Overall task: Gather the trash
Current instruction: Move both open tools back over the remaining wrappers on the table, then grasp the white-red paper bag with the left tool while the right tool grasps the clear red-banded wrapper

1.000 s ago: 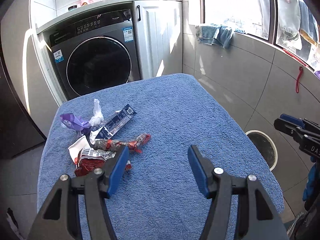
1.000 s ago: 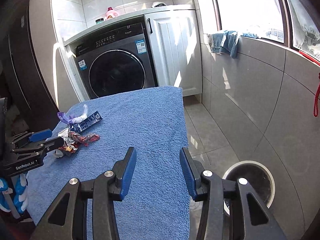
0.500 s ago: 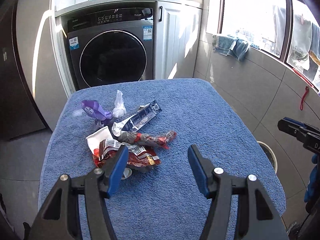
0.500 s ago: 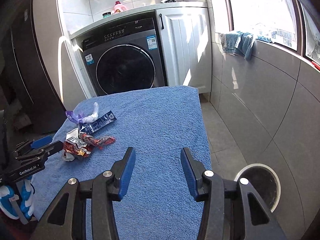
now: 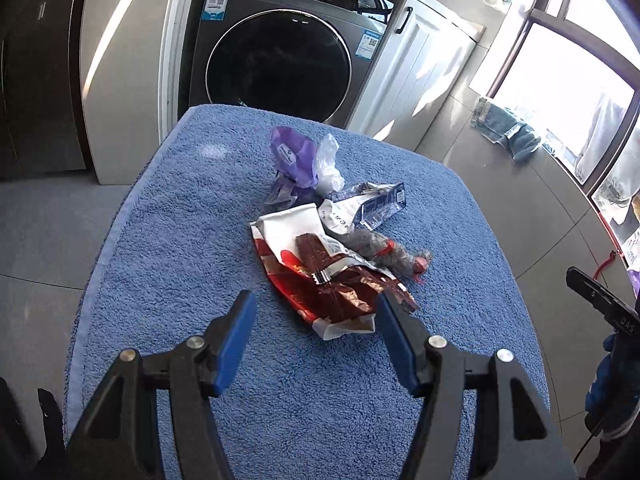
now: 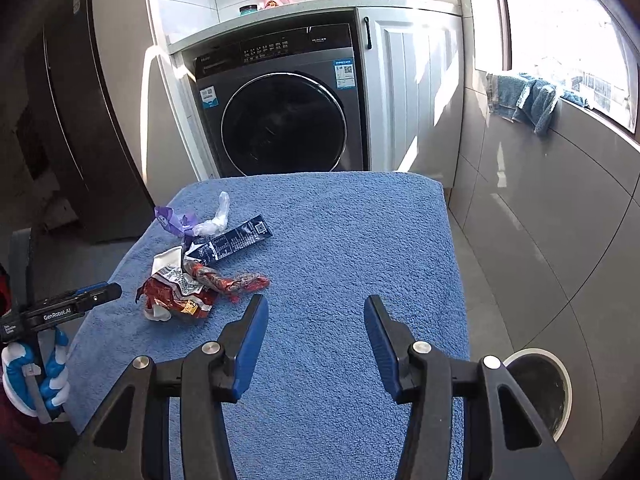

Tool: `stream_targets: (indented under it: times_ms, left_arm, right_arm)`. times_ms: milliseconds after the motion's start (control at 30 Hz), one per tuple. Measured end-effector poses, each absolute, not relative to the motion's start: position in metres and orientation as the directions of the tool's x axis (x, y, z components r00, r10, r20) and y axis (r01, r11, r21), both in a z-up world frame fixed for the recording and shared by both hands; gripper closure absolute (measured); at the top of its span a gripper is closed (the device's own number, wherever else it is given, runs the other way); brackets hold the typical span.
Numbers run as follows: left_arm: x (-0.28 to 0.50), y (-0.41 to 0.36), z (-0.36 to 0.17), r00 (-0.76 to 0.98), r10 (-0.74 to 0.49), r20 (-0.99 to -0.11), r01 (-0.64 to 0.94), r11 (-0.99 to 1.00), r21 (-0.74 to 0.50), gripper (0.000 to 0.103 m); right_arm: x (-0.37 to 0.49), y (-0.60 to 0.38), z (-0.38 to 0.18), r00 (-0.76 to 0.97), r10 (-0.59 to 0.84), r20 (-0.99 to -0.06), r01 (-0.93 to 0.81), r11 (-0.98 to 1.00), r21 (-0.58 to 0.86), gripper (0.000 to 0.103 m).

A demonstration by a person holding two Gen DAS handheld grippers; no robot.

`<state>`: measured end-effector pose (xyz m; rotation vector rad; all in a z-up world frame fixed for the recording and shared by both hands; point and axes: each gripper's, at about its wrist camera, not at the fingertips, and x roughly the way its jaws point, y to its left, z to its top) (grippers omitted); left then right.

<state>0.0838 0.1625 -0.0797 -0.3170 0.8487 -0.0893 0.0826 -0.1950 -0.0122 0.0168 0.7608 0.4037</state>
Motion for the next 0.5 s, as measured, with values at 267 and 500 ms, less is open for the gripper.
stream_targets:
  times_ms: [267,500]
  left_arm:
    - [0.140,0.179,-0.097,0.639,-0.176,-0.749,-0.090,0.950,-0.300,0.041]
    - [0.182,0.195,-0.119,0.568,-0.218,-0.794,-0.090,0.942,-0.323,0.041]
  right_arm:
    - [0.112,-0.158,-0.028,0.584,0.424,-0.692,-0.450,0.879,0.158,0.056]
    - [0.138,-0.126,-0.046,0.518,0.471,-0.714,-0.526,0.833,0.169,0.054]
